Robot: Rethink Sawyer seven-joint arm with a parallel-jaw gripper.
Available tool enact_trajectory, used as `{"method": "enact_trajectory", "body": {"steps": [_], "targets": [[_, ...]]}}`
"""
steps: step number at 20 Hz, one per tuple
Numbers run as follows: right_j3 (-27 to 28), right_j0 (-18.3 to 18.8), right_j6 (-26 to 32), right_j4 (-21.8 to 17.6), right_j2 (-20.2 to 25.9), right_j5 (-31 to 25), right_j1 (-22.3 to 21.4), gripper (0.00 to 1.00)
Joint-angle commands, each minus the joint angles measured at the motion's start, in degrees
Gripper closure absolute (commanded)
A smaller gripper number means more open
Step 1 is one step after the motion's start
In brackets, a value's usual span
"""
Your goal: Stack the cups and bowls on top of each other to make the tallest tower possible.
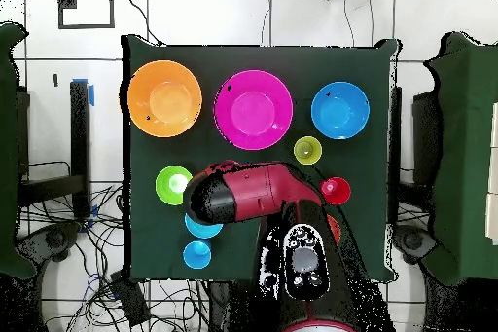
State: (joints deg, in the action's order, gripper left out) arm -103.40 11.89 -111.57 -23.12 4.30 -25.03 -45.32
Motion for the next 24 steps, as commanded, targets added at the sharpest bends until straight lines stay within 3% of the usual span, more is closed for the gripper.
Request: {"method": "enact_trajectory", "body": {"steps": [1, 8, 14, 19, 24], "targets": [[-5.22, 4.59, -5.38, 3.29, 4.29, 4.04, 0.02, 0.00], [-10.80, 10.84, -1.67, -0.96, 4.20, 10.00, 0.14, 0.00], [-11.06, 18.95, 6.74, -1.90, 8.19, 4.97, -3.10, 0.00], [-8.92, 24.88, 10.37, -1.52, 12.89, 2.05, -2.53, 0.00], [-5.82, 26.33, 10.05, -3.37, 13.97, 2.08, -1.48, 0.00]]}}
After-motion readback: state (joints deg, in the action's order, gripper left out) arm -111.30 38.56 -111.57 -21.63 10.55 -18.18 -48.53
